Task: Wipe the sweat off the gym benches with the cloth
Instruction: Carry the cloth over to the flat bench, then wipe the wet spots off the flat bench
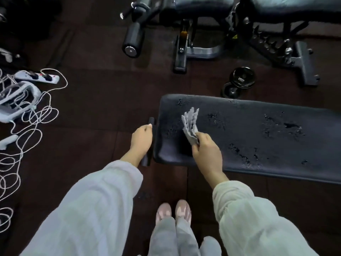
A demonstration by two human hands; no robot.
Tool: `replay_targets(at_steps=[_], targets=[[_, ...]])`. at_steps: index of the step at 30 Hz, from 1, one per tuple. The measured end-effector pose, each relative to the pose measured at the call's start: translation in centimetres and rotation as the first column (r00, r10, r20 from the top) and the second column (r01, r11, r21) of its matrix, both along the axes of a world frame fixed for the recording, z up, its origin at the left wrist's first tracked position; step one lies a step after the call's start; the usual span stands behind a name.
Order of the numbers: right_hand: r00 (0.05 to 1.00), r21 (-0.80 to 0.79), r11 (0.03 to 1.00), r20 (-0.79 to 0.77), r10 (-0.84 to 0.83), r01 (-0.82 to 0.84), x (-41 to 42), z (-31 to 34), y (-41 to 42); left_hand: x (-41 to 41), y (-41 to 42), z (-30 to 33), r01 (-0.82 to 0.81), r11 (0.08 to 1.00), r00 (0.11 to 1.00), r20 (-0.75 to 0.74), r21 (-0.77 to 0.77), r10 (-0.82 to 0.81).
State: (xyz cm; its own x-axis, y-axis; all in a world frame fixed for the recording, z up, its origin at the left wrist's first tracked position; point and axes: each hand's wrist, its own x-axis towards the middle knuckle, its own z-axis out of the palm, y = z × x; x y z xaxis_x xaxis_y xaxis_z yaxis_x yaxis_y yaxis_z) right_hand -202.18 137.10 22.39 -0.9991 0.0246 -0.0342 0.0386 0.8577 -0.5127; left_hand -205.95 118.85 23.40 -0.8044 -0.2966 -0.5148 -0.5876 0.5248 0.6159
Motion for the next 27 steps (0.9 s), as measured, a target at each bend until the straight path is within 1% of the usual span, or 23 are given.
replay_targets(at_steps=[3, 5, 7, 10, 12, 14, 17, 18, 19, 22, 24, 27], targets=[[0.986, 0.014, 0.986, -0.026, 0.166, -0.166, 0.4, -4.5, -2.0, -1.0, -0.3, -4.8, -0.149, 0.980, 0.989, 0.021, 0.132, 0.147], [0.967, 0.042, 0.967, -0.021, 0.254, -0.253, 0.8, -7.4, -2.7, -0.9, -0.4, -7.6, -0.219, 0.958, 0.975, 0.018, 0.185, 0.219], [0.959, 0.104, 0.954, 0.003, 0.284, -0.282, 1.3, -9.8, -2.8, -0.5, -0.1, -10.1, -0.230, 0.945, 0.972, 0.013, 0.231, 0.233], [0.939, 0.164, 0.925, 0.031, 0.342, -0.342, 1.6, -11.6, -2.5, 0.6, 0.7, -12.7, -0.239, 0.901, 0.968, 0.018, 0.361, 0.250], [0.922, 0.216, 0.898, 0.041, 0.385, -0.385, 1.6, -12.4, -2.5, 1.2, 1.1, -14.0, -0.319, 0.828, 0.942, 0.057, 0.462, 0.331], [0.923, 0.243, 0.892, 0.041, 0.383, -0.381, 1.3, -13.0, -2.5, 1.5, 1.3, -14.8, -0.396, 0.745, 0.910, 0.120, 0.537, 0.396], [0.946, 0.220, 0.923, 0.011, 0.323, -0.317, 0.7, -13.3, -2.7, 1.5, 0.9, -15.9, -0.489, 0.561, 0.861, 0.264, 0.668, 0.436], [0.956, 0.201, 0.937, -0.001, 0.292, -0.286, 0.3, -13.3, -2.8, 1.5, 0.8, -15.9, -0.508, 0.530, 0.852, 0.302, 0.679, 0.428], [0.966, 0.180, 0.950, -0.006, 0.259, -0.254, -0.3, -13.3, -2.9, 1.5, 0.7, -15.8, -0.514, 0.520, 0.849, 0.317, 0.682, 0.423], [0.982, 0.136, 0.973, 0.010, 0.186, -0.186, -3.0, -13.1, -3.8, 1.3, 0.5, -15.7, -0.516, 0.518, 0.845, 0.304, 0.682, 0.441], [0.979, 0.133, 0.970, 0.027, 0.202, -0.204, -4.4, -13.1, -4.5, 1.3, 0.6, -15.6, -0.540, 0.505, 0.828, 0.317, 0.673, 0.463], [0.961, 0.110, 0.955, 0.001, 0.277, -0.275, -4.6, -13.2, -5.5, 1.4, 0.7, -15.1, -0.546, 0.499, 0.824, 0.325, 0.673, 0.463]])
